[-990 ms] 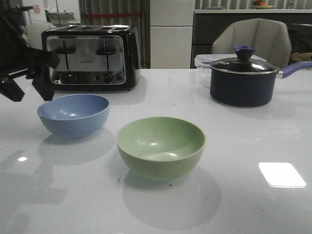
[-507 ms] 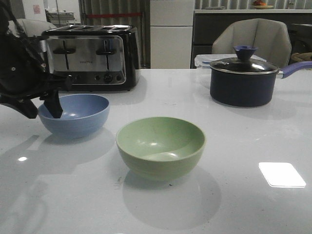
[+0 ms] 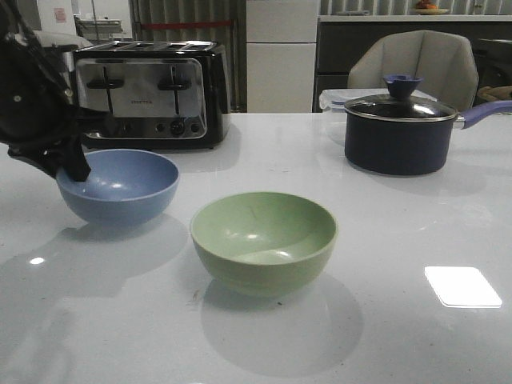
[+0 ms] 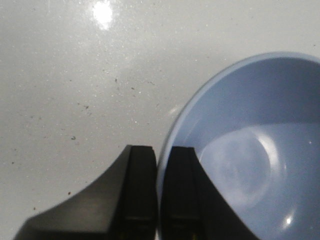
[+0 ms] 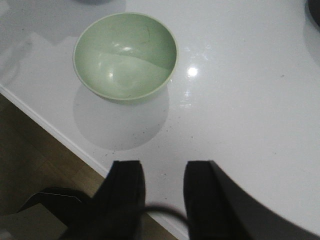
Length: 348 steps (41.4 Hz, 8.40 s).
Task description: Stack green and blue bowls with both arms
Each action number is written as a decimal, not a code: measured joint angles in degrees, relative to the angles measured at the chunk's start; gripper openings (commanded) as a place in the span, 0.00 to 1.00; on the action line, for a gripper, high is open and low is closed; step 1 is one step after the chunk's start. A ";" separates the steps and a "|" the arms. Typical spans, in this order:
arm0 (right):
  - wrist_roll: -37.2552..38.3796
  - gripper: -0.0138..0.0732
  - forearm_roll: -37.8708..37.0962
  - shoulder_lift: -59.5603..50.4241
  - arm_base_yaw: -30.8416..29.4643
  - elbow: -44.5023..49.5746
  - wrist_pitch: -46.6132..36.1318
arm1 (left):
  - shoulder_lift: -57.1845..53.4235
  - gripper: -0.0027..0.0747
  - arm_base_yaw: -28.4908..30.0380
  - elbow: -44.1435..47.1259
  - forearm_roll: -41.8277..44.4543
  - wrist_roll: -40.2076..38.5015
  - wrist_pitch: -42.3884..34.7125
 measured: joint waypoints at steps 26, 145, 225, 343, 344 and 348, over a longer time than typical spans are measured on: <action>0.00 0.55 0.00 0.00 0.00 0.00 0.00 | -11.53 0.15 -21.48 -4.28 -1.03 4.26 8.67; 0.00 0.19 0.00 0.00 0.00 0.00 1.79 | -73.77 0.16 -25.14 38.10 5.25 4.26 12.13; 0.00 0.19 0.00 0.00 0.00 0.00 2.28 | -107.74 0.15 6.55 74.02 2.39 4.26 -28.68; 2.16 0.19 1.38 -47.38 -26.71 40.77 -34.64 | -107.74 0.15 6.55 74.02 2.26 4.26 -30.14; 3.29 0.19 0.14 -47.38 -26.71 40.77 -35.02 | -107.74 0.15 6.55 74.02 2.26 4.26 -30.14; 9.55 0.19 -5.19 -47.38 -26.34 40.77 -36.64 | -107.74 0.15 6.55 74.02 2.26 4.26 -30.14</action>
